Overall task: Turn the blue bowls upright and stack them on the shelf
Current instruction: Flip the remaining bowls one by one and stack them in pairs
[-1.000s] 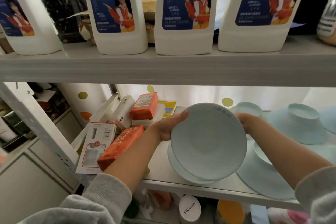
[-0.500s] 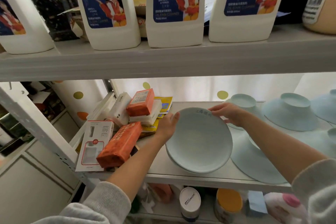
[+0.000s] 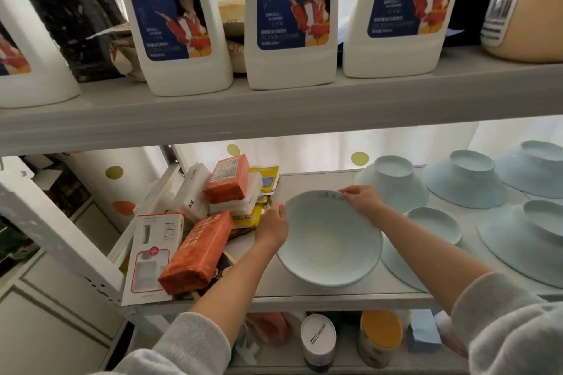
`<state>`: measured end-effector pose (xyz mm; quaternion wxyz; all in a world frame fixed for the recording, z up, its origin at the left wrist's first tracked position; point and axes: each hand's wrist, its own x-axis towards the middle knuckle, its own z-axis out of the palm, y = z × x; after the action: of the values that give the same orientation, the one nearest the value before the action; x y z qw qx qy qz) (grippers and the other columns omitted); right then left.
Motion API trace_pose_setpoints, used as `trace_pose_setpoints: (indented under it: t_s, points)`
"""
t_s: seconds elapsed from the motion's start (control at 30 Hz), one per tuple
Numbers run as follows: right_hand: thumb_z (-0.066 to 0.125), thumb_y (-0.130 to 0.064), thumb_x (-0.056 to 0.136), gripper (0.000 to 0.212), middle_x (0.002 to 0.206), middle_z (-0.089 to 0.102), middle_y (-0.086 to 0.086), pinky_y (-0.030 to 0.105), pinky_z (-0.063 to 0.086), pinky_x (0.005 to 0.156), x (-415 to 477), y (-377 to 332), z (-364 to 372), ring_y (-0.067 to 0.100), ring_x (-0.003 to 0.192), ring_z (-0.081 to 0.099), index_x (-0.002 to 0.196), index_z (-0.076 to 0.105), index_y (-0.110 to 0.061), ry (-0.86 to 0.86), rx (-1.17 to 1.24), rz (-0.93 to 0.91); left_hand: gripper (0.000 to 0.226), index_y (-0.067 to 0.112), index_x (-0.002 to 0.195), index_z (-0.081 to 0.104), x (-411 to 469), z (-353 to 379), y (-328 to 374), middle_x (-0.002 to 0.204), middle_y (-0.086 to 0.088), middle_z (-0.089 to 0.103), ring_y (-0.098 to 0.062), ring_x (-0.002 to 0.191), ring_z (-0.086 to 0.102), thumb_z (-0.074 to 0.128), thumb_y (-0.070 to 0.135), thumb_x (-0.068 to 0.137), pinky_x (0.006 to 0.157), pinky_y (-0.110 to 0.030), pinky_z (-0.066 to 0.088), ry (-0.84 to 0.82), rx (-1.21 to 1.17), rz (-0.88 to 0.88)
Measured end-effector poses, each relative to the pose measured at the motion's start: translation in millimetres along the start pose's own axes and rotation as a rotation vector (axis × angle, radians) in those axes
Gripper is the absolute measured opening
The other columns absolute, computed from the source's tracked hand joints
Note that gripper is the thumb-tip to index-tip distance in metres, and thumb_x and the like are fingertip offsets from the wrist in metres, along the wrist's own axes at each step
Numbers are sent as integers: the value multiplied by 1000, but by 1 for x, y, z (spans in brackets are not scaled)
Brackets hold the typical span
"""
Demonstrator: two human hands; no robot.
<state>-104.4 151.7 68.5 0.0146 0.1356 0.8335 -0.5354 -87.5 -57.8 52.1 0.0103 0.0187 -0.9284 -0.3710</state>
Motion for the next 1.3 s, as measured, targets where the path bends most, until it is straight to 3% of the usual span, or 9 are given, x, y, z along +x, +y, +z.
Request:
trace_pose_setpoints:
  t_s: [0.17, 0.27, 0.33, 0.6, 0.67, 0.73, 0.87, 1.1, 1.3]
  points:
    - [39, -27, 99, 39, 111, 65, 21, 36, 41, 86, -16, 6, -11, 36, 106, 57, 112, 64, 0, 113, -152, -95, 48, 6, 131, 46, -4, -3, 7, 129, -19, 54, -35, 119, 50, 25, 37, 102, 95, -41, 40, 91, 227, 36]
    - [33, -32, 100, 44, 110, 64, 24, 38, 41, 83, -25, 17, -42, 38, 101, 56, 106, 64, 0, 267, -282, -161, 58, 13, 148, 24, -6, -5, 27, 148, -17, 37, -34, 133, 38, 25, 45, 100, 106, -43, 35, 255, 318, 200]
    - [25, -42, 99, 52, 126, 58, 18, 40, 39, 94, -30, 30, -70, 35, 115, 51, 123, 59, -10, 296, -420, -197, 70, 15, 151, 15, -9, 1, 45, 156, -16, 23, -34, 142, 25, 16, 55, 94, 113, -45, 28, 285, 334, 358]
    - [-7, -71, 82, 86, 154, 29, -3, 48, 14, 117, -61, 101, -153, 18, 144, 24, 146, 29, -27, 172, -998, -387, 87, 24, 151, 0, -35, 82, 102, 161, -4, -10, -22, 147, -13, 24, 73, 84, 117, -40, -15, 55, 533, 860]
    - [-9, -68, 86, 84, 152, 34, -3, 49, 18, 116, -67, 121, -170, 19, 142, 29, 145, 34, -26, 123, -1054, -430, 84, 20, 151, 11, -47, 109, 124, 161, -7, -1, -25, 148, -5, 36, 66, 85, 117, -44, -11, 34, 634, 943]
    - [0, -61, 93, 75, 146, 44, 0, 48, 26, 113, -74, 135, -175, 20, 135, 41, 140, 43, -23, 72, -1127, -482, 68, 17, 146, 30, -57, 129, 138, 159, -9, 15, -27, 147, 12, 51, 49, 90, 119, -44, 4, -160, 652, 964]
    - [11, -52, 98, 57, 142, 49, -2, 44, 34, 111, -79, 170, -194, 15, 128, 50, 131, 50, -26, 31, -1149, -640, 25, 12, 108, 65, -70, 156, 159, 114, -8, 64, -28, 108, 60, 56, 27, 90, 97, -38, 42, -240, 572, 981]
    - [37, -41, 90, 22, 116, 67, -2, 32, 56, 76, -52, 166, -213, 19, 93, 68, 99, 51, -27, 56, -942, -967, 13, 8, 86, 58, -78, 168, 172, 92, -10, 59, -26, 89, 56, 60, 21, 87, 78, -38, 50, -214, 491, 868]
    - [30, -53, 91, 30, 102, 66, -7, 31, 53, 69, -28, 156, -231, 17, 83, 63, 97, 48, -30, -62, -938, -1034, 16, 4, 76, 54, -70, 156, 188, 85, -6, 52, -17, 82, 45, 67, 11, 82, 75, -26, 42, -411, 256, 636]
